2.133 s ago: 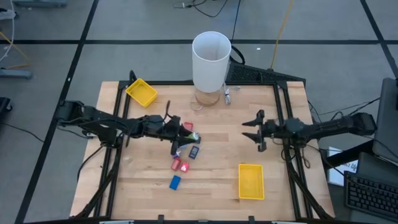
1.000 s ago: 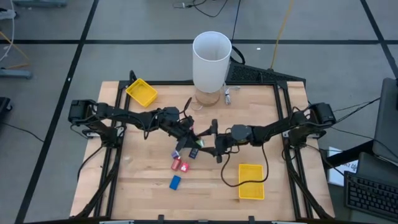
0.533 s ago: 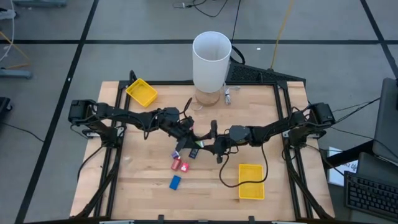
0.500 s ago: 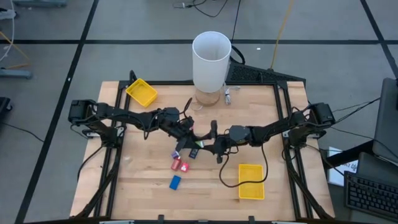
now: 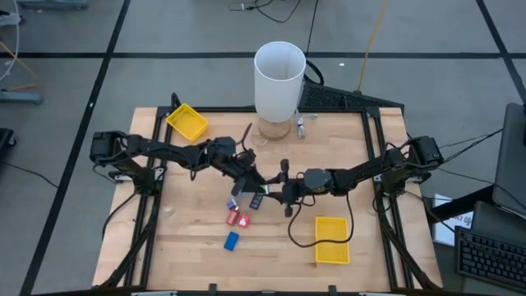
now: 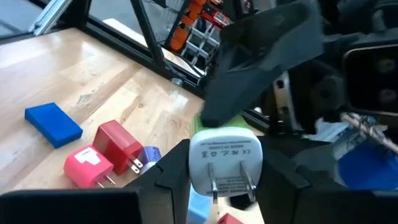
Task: Pick & Place Office items
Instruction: Put the green charger adapter into the bottom yellow bin
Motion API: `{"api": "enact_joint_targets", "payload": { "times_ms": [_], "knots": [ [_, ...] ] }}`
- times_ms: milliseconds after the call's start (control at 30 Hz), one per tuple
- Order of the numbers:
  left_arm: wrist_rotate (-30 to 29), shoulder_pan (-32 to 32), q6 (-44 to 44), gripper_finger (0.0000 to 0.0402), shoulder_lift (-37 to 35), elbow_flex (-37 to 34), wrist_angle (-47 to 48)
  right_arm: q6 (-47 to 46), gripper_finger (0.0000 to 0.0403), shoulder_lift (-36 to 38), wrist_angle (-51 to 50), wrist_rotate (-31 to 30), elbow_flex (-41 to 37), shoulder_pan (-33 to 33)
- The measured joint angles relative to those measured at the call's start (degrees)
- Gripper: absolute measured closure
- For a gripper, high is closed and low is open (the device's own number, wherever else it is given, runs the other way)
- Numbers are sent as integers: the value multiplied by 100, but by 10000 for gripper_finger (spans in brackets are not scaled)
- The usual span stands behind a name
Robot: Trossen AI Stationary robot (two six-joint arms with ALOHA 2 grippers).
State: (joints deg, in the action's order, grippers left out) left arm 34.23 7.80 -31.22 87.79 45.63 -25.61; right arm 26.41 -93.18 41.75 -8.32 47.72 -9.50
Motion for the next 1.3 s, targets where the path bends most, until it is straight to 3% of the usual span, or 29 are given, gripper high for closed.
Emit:
{"api": "enact_joint_targets", "payload": {
  "times_ms": [267, 533, 667, 800, 1067, 1300],
  "knots": [
    [946, 597, 44, 142, -273, 2, -200, -938, 278, 403, -534, -20, -7, -18],
    [838, 630, 1429, 133, -1251, -20, 816, -2007, 278, 1566, -1285, 421, -367, -327],
    [-25, 409, 2226, 133, -2153, -20, 2009, -2488, 278, 2226, -1291, 427, -877, -692],
    [-1448, -98, 2741, 133, -3034, -72, 2918, -3046, 278, 2895, -1277, 401, -1383, -1150],
    [-2997, -1275, 2823, 133, -4559, -1414, 2199, -3727, 278, 3707, -1157, 396, -2070, -2061],
    [-4090, -1919, 2699, 133, -5816, -2524, 2070, -4102, 278, 3773, -1355, 75, -2284, -2838]
  ]
}}
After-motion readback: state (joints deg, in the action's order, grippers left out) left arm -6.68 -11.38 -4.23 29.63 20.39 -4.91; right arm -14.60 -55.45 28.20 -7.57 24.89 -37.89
